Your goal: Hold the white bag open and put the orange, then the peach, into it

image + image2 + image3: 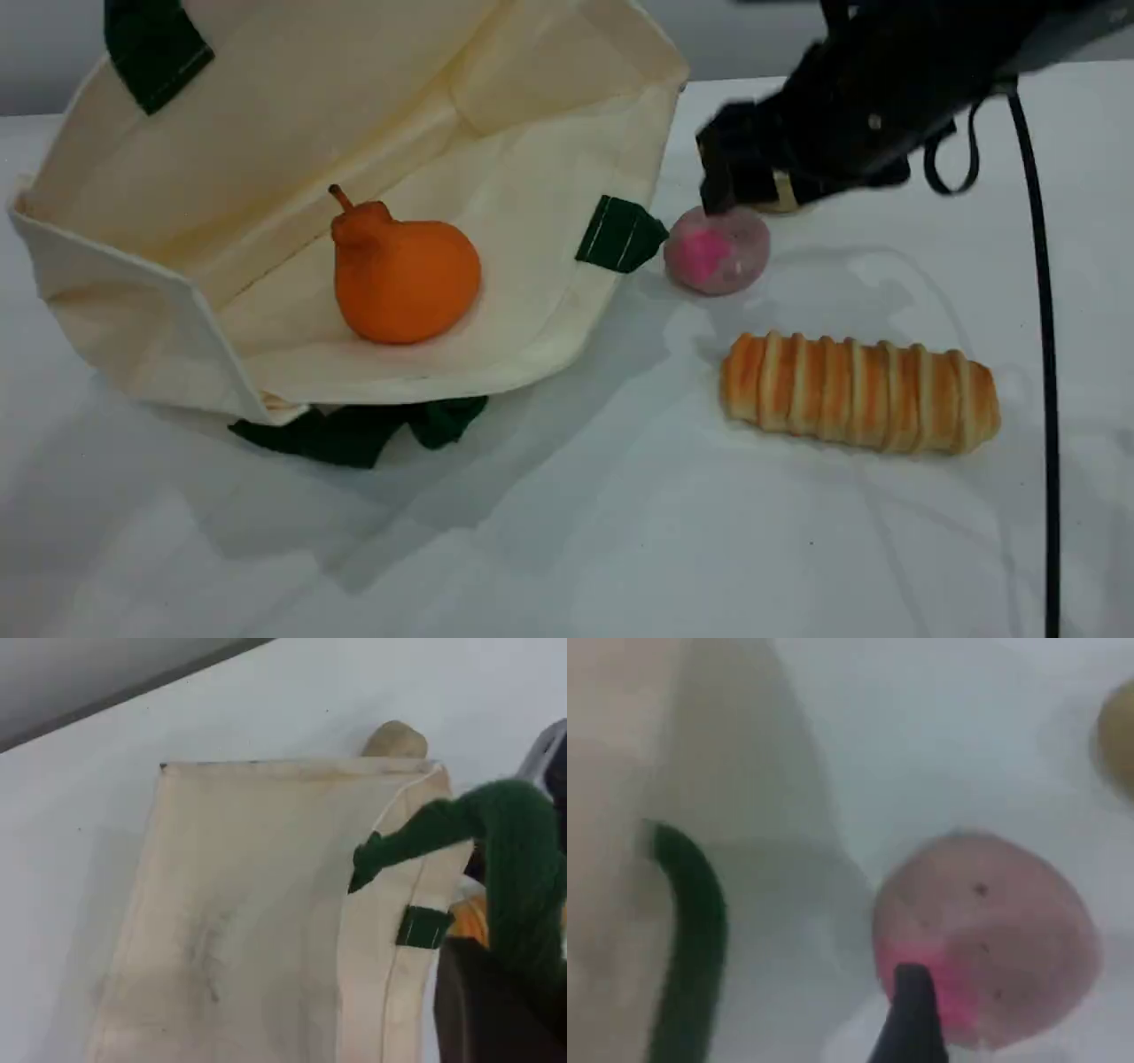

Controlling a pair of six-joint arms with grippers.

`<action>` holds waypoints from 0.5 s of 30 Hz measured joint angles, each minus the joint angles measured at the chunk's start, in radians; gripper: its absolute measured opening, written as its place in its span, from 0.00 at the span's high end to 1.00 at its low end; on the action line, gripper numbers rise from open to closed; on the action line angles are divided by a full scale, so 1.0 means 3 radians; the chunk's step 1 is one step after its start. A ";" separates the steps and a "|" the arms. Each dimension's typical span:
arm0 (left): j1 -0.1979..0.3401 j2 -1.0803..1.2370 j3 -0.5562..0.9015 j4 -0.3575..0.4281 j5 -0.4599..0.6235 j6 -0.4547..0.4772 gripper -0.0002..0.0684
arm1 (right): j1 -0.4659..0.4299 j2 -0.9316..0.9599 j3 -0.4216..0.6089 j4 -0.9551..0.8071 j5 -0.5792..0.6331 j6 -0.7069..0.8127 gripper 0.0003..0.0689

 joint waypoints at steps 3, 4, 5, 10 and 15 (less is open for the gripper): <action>0.0000 0.0000 0.0000 0.0000 0.0000 0.0000 0.88 | 0.0000 0.0131 -0.0008 0.0002 0.0058 0.0000 0.24; 0.0000 0.0000 0.0000 0.0000 0.0000 0.0000 0.88 | 0.0000 0.0165 -0.0017 0.0002 0.0083 0.0000 0.24; 0.0000 0.0000 0.0000 0.0000 0.0000 0.0000 0.88 | 0.0000 0.0191 -0.0038 0.0005 0.0084 0.0000 0.24; 0.0000 0.0000 0.0000 0.0000 0.0000 0.0000 0.88 | 0.0000 0.0232 -0.0131 0.0006 0.0105 0.0000 0.24; 0.0000 0.0000 0.0000 -0.0010 0.0000 0.0000 0.88 | 0.0000 0.0292 -0.0220 0.0007 0.0108 0.0000 0.24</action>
